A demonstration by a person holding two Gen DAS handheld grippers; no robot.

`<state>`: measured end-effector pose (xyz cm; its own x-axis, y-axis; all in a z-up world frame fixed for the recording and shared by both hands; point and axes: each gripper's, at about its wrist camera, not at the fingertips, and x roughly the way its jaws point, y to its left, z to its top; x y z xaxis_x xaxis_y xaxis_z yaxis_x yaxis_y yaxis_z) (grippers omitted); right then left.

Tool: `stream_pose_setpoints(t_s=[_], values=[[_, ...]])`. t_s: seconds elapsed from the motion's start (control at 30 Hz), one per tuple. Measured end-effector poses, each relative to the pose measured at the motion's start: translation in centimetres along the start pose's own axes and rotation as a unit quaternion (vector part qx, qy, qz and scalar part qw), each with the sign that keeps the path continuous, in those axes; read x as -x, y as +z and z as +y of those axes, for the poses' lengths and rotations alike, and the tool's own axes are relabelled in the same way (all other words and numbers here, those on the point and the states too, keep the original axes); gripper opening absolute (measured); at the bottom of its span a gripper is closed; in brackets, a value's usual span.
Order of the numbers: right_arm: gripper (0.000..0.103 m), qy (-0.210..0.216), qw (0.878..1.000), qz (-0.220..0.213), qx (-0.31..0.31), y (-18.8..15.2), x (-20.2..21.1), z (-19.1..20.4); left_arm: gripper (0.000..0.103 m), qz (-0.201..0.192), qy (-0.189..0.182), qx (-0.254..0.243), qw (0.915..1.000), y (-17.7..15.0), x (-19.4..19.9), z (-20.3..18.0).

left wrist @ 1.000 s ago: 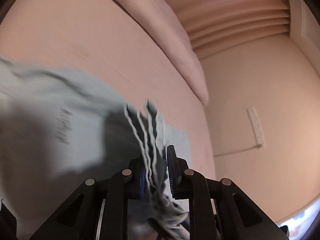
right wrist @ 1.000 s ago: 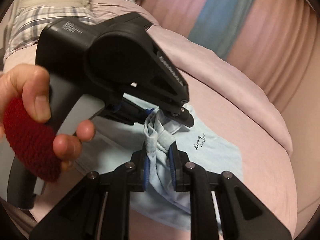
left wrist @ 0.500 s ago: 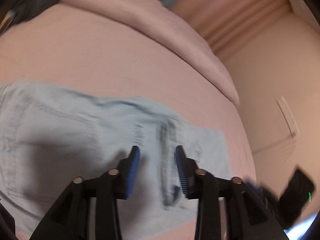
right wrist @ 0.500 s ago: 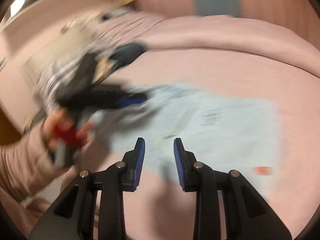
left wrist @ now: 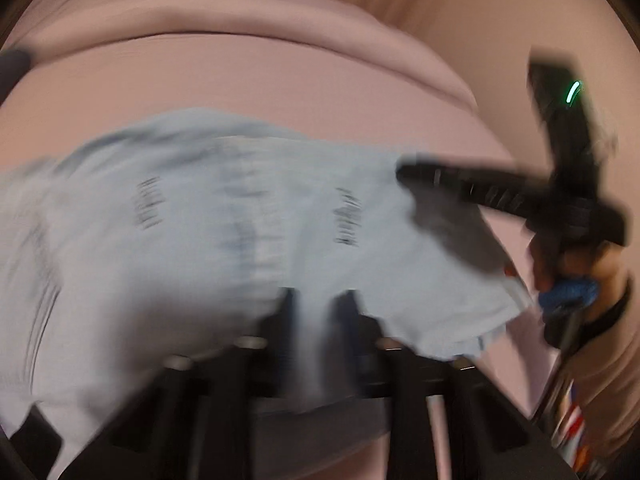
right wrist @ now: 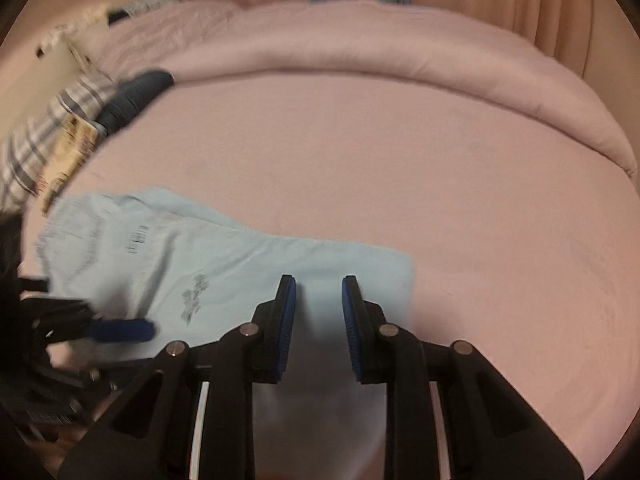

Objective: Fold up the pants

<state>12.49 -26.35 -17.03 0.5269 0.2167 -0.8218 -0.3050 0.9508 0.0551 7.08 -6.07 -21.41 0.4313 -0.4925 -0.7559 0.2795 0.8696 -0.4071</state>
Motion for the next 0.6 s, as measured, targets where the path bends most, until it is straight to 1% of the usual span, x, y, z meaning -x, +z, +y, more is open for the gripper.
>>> stream_pose_setpoints(t_s=[0.03,0.1,0.13,0.2,0.23,0.27,0.33,0.37,0.43,0.5,0.53,0.6], values=[[0.021,-0.003,1.0,0.015,0.001,0.1,-1.2,-0.3,0.004,-0.006,0.013,0.032,0.9994,-0.3,0.5,1.3],[0.021,-0.011,1.0,0.02,0.004,0.5,-2.5,0.2,0.004,-0.013,-0.006,0.058,0.9982,-0.5,0.8,2.2],[0.021,-0.008,1.0,0.018,0.002,0.7,-2.6,0.1,0.004,-0.012,-0.004,0.053,0.9985,-0.6,0.8,2.1],[0.021,-0.005,1.0,0.014,-0.014,1.4,-1.9,-0.2,0.004,-0.01,0.01,0.035,0.9993,-0.9,1.0,1.3],[0.022,-0.006,1.0,0.005,-0.022,1.6,-1.2,-0.1,0.004,-0.009,0.009,0.036,0.9993,-0.8,1.1,1.5],[0.024,-0.005,1.0,-0.007,-0.026,1.6,-0.9,0.6,0.004,-0.008,0.003,0.043,0.999,-0.7,0.8,1.5],[0.026,0.013,0.999,-0.031,-0.032,0.8,1.6,1.1,0.004,-0.007,-0.017,0.063,0.9978,-1.1,1.0,2.6],[0.026,0.027,0.999,-0.031,-0.036,-0.1,2.6,1.4,0.004,-0.007,-0.023,0.069,0.9974,-1.4,1.3,3.0],[0.025,0.05,0.998,-0.001,-0.026,-3.3,3.6,2.7,0.004,-0.007,-0.029,0.071,0.9971,-2.3,1.3,3.2],[0.024,0.048,0.998,0.033,0.011,-7.2,3.7,4.6,0.004,-0.004,-0.033,0.072,0.9969,-1.5,2.1,3.7],[0.024,0.036,0.998,0.038,0.035,-9.4,3.8,5.6,0.004,-0.002,-0.035,0.073,0.9967,-1.0,1.8,3.8],[0.025,0.023,0.999,-0.003,0.04,-12.1,4.8,6.4,0.004,0.003,-0.042,0.08,0.9959,-0.5,2.3,4.5]])
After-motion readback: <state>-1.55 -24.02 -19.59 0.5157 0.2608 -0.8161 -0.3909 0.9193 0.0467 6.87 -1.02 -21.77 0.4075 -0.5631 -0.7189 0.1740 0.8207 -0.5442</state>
